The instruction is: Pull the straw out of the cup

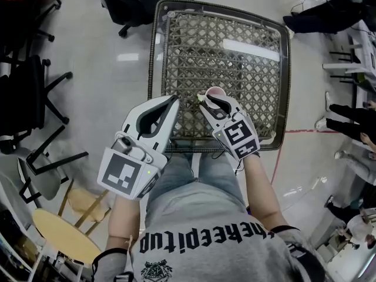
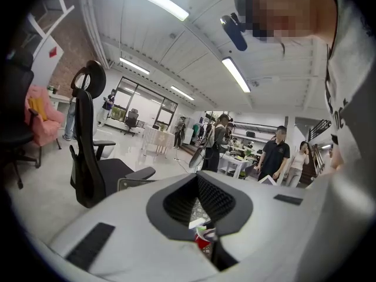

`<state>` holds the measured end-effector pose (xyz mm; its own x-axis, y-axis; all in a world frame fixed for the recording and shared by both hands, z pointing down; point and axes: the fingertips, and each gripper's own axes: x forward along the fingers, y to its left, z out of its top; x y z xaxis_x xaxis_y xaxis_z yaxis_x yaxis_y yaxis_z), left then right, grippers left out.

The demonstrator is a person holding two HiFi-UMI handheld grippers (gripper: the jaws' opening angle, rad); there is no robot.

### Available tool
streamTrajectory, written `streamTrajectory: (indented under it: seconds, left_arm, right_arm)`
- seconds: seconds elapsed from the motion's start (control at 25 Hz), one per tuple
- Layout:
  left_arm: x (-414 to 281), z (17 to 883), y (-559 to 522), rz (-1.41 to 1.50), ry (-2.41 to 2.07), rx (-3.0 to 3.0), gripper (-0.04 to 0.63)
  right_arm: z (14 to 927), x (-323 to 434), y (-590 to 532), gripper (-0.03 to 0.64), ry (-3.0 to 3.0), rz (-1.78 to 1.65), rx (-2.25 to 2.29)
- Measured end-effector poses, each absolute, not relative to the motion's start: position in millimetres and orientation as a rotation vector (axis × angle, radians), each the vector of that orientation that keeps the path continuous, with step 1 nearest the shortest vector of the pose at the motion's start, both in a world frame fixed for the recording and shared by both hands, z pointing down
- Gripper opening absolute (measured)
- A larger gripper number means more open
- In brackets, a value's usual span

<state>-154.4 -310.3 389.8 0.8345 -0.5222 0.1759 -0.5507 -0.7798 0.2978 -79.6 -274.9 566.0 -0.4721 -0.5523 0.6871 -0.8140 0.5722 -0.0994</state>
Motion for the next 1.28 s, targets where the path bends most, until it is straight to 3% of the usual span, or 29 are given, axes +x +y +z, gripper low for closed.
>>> streamTrajectory:
  seconds: [0.56,1.0,1.28]
  left_arm:
    - [-162,411,-307,0.222,-0.798,2.614,0.026]
    - [-156,396,-316,0.112,-0.823,2.643,0.026]
    - [-148,402,-302,0.185,-0.795,2.640,0.026]
  right_arm:
    - [588,-80,-281,0.139,-2.141,0.543,1.039]
    - [583,-72,-285,0.066,-2.113,0.486,1.078]
    - [568,-66,-283,0.063,-2.141,0.473,1.112]
